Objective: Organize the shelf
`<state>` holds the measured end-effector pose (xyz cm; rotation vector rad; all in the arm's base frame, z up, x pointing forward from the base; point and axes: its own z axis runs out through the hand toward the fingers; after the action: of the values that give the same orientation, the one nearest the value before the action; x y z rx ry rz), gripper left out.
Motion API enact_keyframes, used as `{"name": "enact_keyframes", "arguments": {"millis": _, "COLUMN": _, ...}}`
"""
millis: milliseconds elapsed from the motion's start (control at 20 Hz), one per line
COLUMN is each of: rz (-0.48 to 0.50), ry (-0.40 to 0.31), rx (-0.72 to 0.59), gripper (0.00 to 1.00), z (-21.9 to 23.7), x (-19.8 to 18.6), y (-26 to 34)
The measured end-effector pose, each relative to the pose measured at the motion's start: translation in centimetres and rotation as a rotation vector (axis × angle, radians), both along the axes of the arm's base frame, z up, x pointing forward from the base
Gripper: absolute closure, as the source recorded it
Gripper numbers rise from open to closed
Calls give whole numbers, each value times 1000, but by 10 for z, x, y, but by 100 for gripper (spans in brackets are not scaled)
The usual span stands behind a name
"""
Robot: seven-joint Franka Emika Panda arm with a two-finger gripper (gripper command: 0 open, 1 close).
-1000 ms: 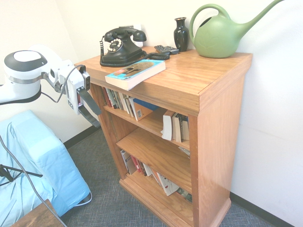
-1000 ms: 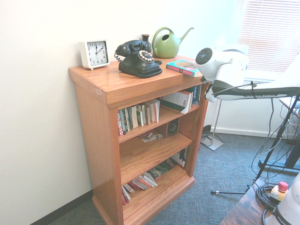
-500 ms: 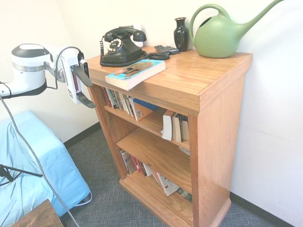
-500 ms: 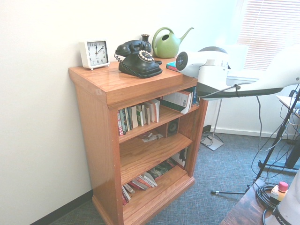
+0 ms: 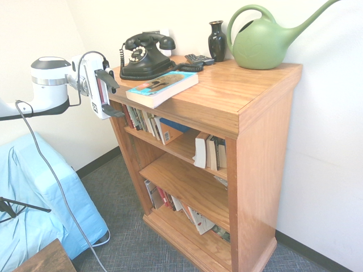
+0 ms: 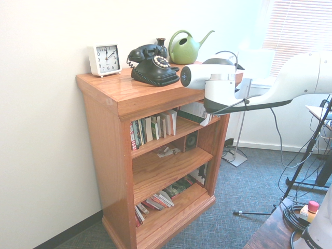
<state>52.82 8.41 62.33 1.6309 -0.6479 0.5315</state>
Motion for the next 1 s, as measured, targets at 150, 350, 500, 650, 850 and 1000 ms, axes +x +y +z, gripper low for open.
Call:
{"name": "enact_keyframes", "arguments": {"millis": 150, "rz": -2, "ry": -2, "rx": -7, "gripper": 0, "z": 2, "x": 8, "y": -2}}
{"name": "enact_keyframes", "arguments": {"millis": 350, "rz": 4, "ry": 0, "rx": -9, "gripper": 0, "z": -2, "x": 18, "y": -5}}
{"name": "enact_keyframes", "arguments": {"millis": 500, "rz": 24, "ry": -4, "rx": -3, "gripper": 0, "z": -4, "x": 27, "y": -7}}
{"name": "enact_keyframes", "arguments": {"millis": 650, "rz": 32, "ry": -7, "rx": 0, "gripper": 0, "z": -6, "x": 34, "y": -11}}
{"name": "enact_keyframes", "arguments": {"millis": 850, "rz": 47, "ry": -11, "rx": 4, "gripper": 0, "z": -10, "x": 46, "y": -12}}
{"name": "enact_keyframes", "arguments": {"millis": 1000, "rz": 50, "ry": -20, "rx": 2, "gripper": 0, "z": -9, "x": 55, "y": -12}}
